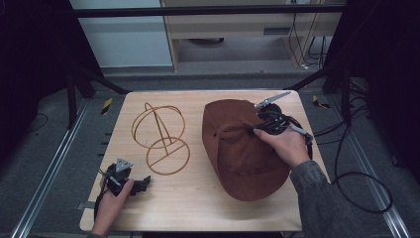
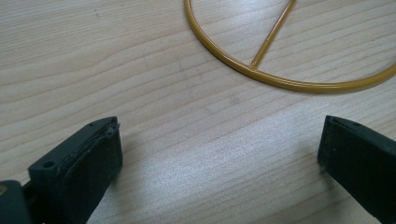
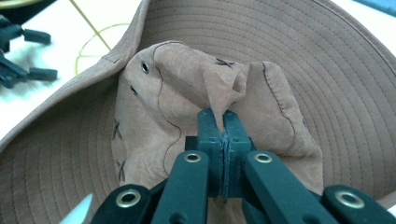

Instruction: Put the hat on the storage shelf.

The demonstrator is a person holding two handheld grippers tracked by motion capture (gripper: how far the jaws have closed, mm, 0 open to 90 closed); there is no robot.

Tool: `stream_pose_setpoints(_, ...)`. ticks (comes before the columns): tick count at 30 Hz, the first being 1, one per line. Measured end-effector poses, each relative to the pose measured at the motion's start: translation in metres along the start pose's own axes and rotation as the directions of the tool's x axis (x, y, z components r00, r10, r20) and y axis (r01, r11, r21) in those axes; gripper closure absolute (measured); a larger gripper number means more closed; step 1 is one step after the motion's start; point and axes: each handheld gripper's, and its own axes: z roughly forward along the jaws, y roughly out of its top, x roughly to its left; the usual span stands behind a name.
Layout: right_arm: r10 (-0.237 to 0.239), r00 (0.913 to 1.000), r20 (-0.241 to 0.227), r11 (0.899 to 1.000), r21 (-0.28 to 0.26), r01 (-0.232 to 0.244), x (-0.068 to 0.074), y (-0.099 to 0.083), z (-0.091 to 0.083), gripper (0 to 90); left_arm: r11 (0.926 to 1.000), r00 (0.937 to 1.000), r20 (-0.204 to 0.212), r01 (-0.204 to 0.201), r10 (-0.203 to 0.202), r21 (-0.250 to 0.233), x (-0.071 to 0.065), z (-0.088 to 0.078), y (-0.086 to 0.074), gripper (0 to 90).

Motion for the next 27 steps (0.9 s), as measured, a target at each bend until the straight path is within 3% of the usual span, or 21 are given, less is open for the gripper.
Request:
stream_pose_setpoints(9,-0.029,0.9995,-0.008,0.995,-0.097,0.028,0.017,0.011,-0.022,89.2,1.0000,1.0000,0.000,0.000,0.000,-0.001,0.000,0.000,0.000,0.0)
stream_pose_setpoints(17,-0.060,0.9982,-0.003,0.979,-0.194,0.058,0.038,0.029,-0.047,89.3,1.0000,1.0000,0.002,0.001,-0.001,-0.001,0.000,0.000,0.000,0.0)
stream_pose_setpoints(27,-0.088,0.9961,-0.002,0.967,-0.240,0.085,0.053,0.040,-0.059,89.3,1.0000,1.0000,0.002,0.005,-0.005,-0.004,-0.001,0.000,-0.001,0.0)
